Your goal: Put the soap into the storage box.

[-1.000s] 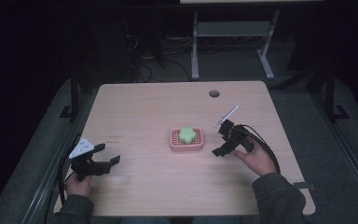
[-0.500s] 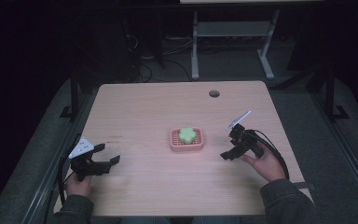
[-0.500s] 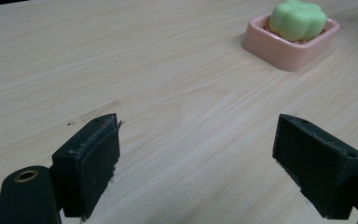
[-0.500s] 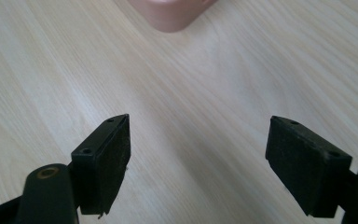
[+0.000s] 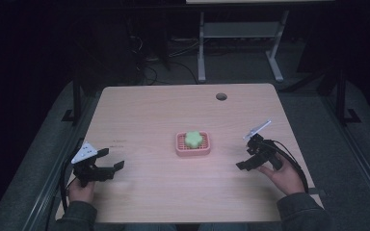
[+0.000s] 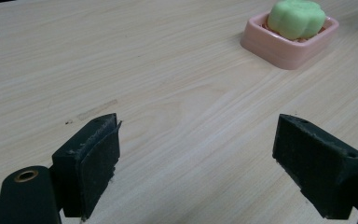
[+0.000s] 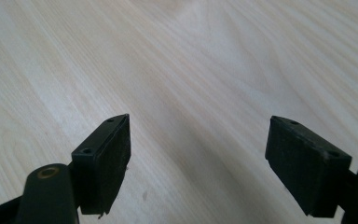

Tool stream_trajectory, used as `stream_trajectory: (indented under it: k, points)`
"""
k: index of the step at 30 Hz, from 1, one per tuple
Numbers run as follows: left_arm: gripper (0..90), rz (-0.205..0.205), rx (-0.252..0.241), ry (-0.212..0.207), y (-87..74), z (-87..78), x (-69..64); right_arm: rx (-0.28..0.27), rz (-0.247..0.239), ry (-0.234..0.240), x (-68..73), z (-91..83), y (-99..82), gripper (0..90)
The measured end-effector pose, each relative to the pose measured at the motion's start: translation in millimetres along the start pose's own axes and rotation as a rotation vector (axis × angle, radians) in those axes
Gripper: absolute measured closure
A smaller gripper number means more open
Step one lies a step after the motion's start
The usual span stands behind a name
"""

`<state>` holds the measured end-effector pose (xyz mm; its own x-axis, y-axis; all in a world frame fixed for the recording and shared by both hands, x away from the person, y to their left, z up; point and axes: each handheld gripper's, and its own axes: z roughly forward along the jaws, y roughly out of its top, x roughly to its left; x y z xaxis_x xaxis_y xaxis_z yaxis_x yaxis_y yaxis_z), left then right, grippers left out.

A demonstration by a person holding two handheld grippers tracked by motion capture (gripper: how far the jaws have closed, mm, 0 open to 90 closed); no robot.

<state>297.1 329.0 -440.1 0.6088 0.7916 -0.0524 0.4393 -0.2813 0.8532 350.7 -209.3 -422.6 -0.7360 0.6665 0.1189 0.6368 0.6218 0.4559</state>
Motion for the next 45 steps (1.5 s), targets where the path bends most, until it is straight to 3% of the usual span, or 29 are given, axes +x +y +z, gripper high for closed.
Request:
stream_trajectory:
  k: [26, 45]
  points:
    - [14.4, -0.005, -0.006, -0.002, -0.9, 1.8, -1.5, -0.032, 0.079, -0.018, 0.2, -12.7, -56.8, 21.9]
    - [14.4, -0.003, 0.001, 0.000, -0.8, 2.6, -2.6, -0.047, 0.108, -0.021, 7.4, -12.2, -86.0, 21.9]
